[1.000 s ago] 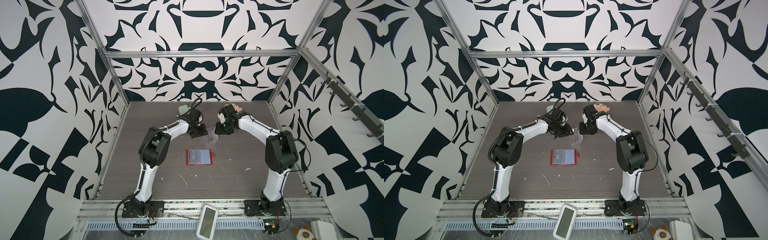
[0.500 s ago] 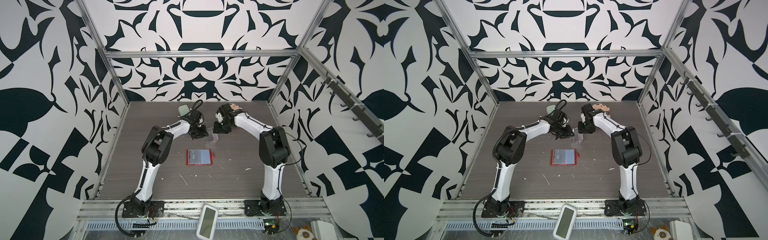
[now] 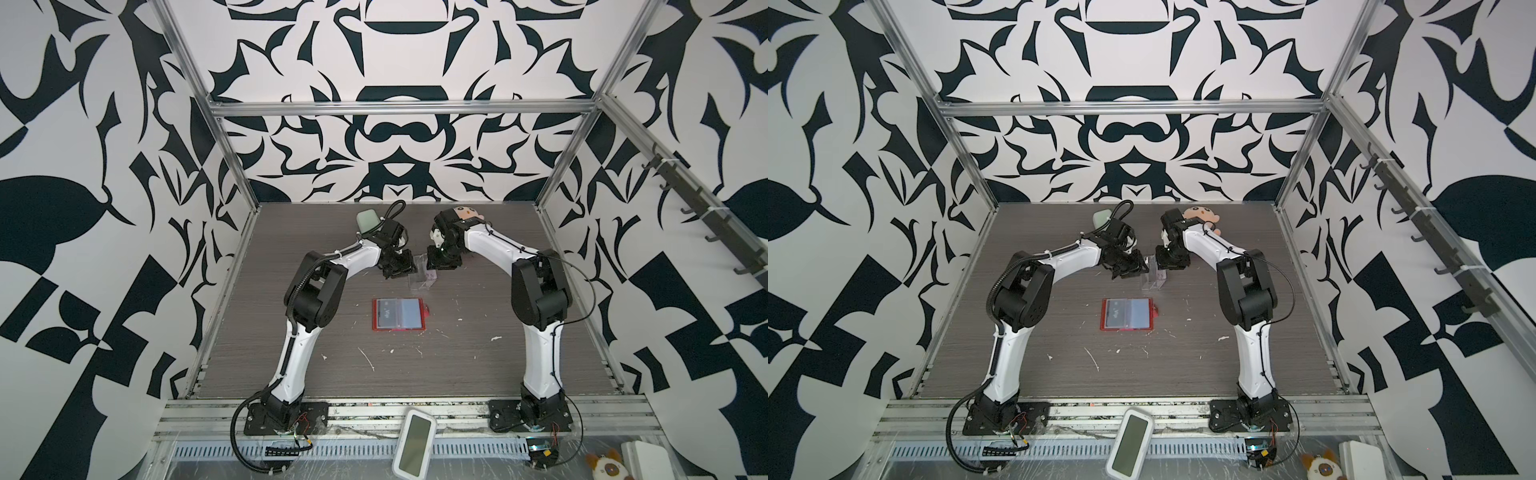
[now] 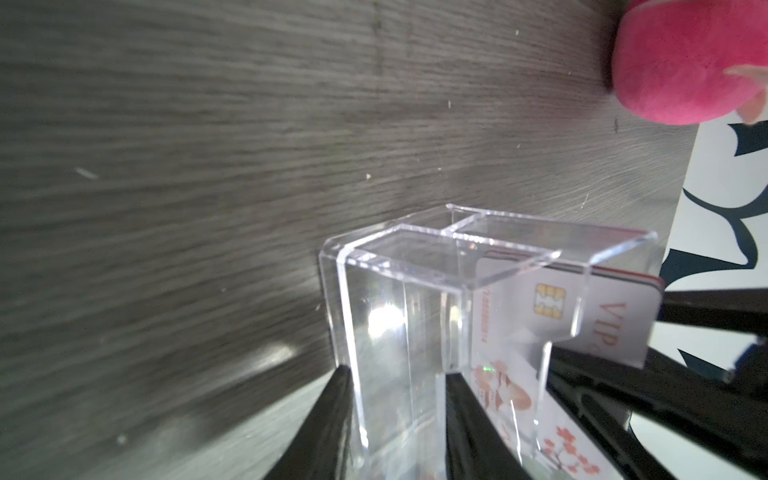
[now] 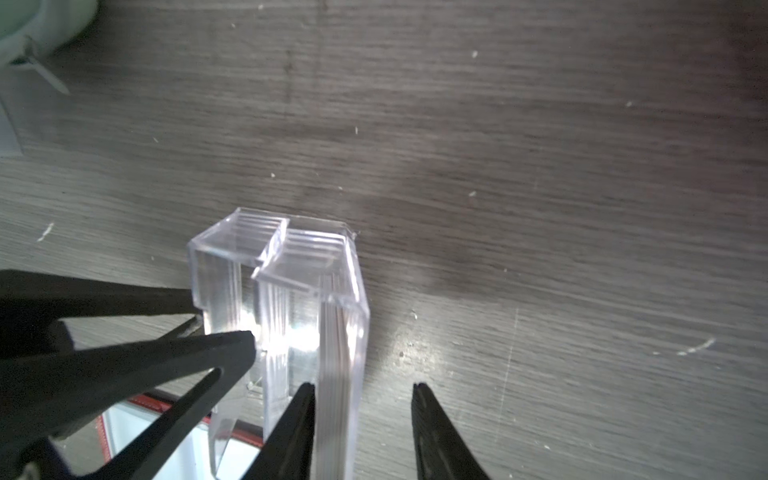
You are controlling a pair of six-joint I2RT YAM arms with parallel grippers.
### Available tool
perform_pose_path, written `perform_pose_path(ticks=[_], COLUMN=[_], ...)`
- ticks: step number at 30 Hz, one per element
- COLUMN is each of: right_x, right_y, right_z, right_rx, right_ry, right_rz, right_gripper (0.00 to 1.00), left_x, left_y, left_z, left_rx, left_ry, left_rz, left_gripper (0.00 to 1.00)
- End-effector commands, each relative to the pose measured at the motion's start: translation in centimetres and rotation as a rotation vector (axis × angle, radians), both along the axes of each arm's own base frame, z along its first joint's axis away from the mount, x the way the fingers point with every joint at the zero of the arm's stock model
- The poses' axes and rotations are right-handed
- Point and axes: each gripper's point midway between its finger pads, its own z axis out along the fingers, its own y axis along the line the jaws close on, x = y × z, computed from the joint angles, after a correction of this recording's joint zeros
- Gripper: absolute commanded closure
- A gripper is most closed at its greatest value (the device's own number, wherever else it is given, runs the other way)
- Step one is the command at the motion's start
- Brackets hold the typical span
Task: Put the credit cards into the card holder
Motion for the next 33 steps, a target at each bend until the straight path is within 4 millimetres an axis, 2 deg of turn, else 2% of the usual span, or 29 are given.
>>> perform_pose_path(ticks=[1,22,33], right_x=[0.4,0.4,0.2], right_y=[-0.4,-1.1,-0.8], right_z=[1.5,3.3,4.4], right_rx=[-0.05,-0.174,-0.176], right_ry=[-0.032,-0.062,-0.077], right_rz=[0.013,0.031,0.039], right_gripper=[0.6,0.64,0.75], left_x=[-0.8,-0.9,-0.9], left_y=[1.5,1.5,1.5], left_z=[-2.5,-3.4,-3.6], left_rx=[0.078,0.085,0.088], left_ry=[0.074,0.094,0.098], left_rz=[0.027,0.033,0.036], left_gripper=[0.62,0.61,0.62])
